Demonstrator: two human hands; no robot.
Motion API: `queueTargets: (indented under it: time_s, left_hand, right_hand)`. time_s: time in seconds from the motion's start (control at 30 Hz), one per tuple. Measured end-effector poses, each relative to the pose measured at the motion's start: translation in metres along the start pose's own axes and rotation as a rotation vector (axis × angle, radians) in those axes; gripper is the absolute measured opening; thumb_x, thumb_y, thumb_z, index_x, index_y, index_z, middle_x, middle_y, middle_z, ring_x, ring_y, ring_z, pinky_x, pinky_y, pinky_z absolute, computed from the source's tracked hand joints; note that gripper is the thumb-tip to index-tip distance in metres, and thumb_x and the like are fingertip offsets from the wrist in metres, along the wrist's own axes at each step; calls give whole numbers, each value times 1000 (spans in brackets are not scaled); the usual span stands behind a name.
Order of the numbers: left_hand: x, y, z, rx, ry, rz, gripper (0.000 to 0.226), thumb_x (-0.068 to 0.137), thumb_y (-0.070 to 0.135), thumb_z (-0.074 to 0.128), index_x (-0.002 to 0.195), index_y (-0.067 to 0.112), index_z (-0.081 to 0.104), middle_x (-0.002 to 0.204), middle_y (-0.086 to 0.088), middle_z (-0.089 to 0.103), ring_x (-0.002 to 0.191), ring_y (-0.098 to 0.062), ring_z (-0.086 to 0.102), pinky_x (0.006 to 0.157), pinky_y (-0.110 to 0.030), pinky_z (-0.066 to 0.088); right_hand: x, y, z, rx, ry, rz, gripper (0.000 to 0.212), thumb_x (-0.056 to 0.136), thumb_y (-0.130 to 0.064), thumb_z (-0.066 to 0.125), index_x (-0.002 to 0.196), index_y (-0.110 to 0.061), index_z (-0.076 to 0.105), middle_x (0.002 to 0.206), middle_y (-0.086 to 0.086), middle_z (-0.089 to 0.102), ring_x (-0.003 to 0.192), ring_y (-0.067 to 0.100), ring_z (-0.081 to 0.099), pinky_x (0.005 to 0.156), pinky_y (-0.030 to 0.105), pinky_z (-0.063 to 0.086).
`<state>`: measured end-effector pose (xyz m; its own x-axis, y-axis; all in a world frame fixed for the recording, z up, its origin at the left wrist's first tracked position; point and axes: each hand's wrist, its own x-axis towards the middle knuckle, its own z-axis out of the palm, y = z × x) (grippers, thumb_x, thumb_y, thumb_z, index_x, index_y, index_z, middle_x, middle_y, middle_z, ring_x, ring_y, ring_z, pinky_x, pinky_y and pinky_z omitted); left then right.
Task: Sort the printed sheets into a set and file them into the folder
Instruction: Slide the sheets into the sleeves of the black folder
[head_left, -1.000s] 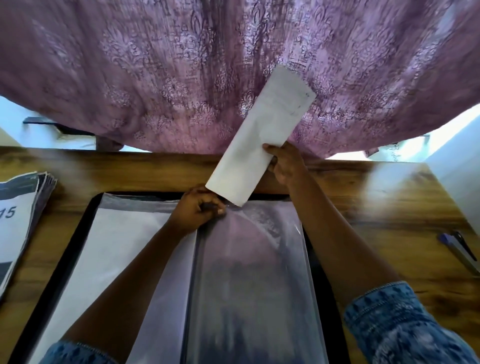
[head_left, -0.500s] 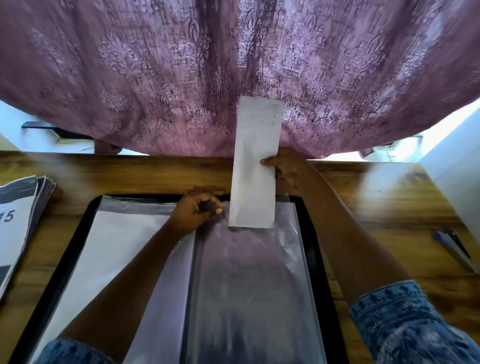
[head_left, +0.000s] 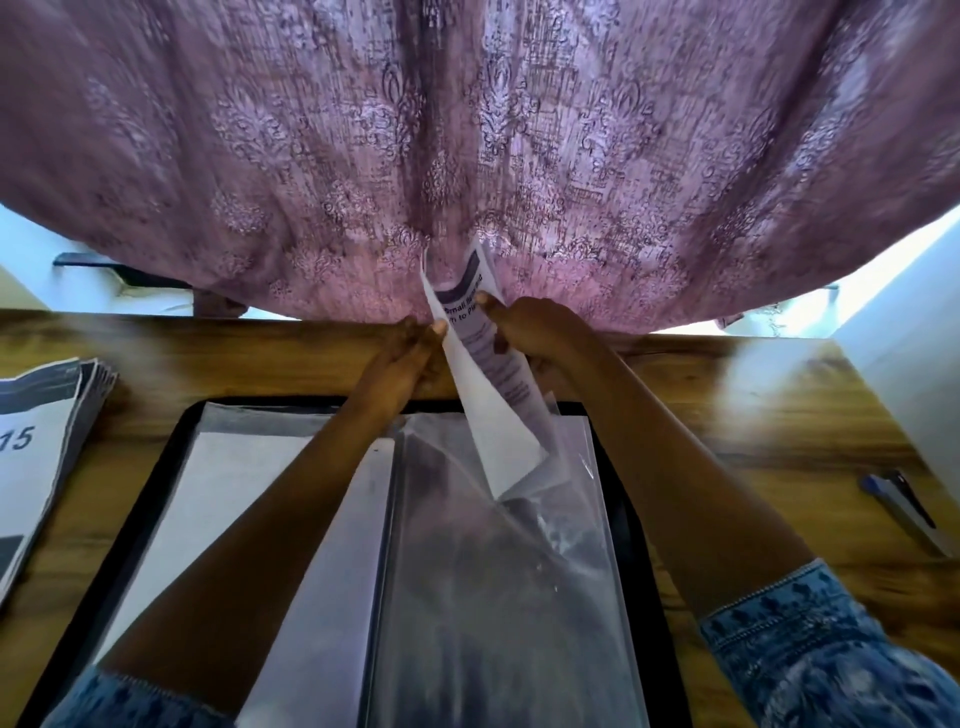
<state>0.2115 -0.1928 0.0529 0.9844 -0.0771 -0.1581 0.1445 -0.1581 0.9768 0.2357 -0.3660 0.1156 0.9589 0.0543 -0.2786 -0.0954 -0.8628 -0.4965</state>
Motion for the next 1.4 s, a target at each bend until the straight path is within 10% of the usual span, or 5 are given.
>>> queueTargets:
  time_s: [0.23, 0.4, 0.9, 1.2, 1.4]
  left_hand:
    - [20, -17, -14, 166, -86, -34, 46, 83, -7, 65, 125, 9, 55, 115, 0, 59, 96, -15, 62, 69, -16, 51]
    - [24, -44, -45, 644, -168, 50, 69, 76, 30, 80, 137, 21, 49, 133, -4, 59, 119, -22, 57, 98, -39, 47]
    - [-54, -109, -56, 891, 225, 451, 40, 89, 35, 44, 114, 17, 69, 117, -6, 68, 105, -29, 63, 93, -39, 46]
    - [-51, -105, -54, 886, 236, 376, 48, 88, 43, 36, 115, 19, 69, 119, -2, 68, 110, -25, 60, 97, -32, 38]
    - [-49, -108, -54, 874, 240, 372, 39, 90, 35, 44, 116, 19, 69, 119, -2, 68, 112, -26, 60, 100, -40, 42]
  right_hand:
    - [0, 34, -4, -82, 33, -5, 28, 86, -19, 61, 109, -6, 67, 112, 12, 66, 99, 31, 64, 86, 40, 53]
    - [-6, 77, 7, 609, -20, 130, 35, 82, 23, 34, 93, 7, 63, 87, 16, 61, 81, 31, 61, 58, 23, 55]
    - [-63, 50, 100, 74, 647, -440, 37, 80, -5, 50, 114, -7, 65, 120, 10, 64, 113, 25, 55, 101, 36, 38]
    - [20, -5, 61, 144, -778, 91, 53, 99, -52, 28, 77, -13, 56, 57, 3, 58, 56, 19, 56, 66, 30, 46]
    - [21, -10, 64, 136, -1302, 91, 103, 79, -81, -2, 100, -11, 71, 111, 7, 70, 101, 24, 65, 80, 32, 39]
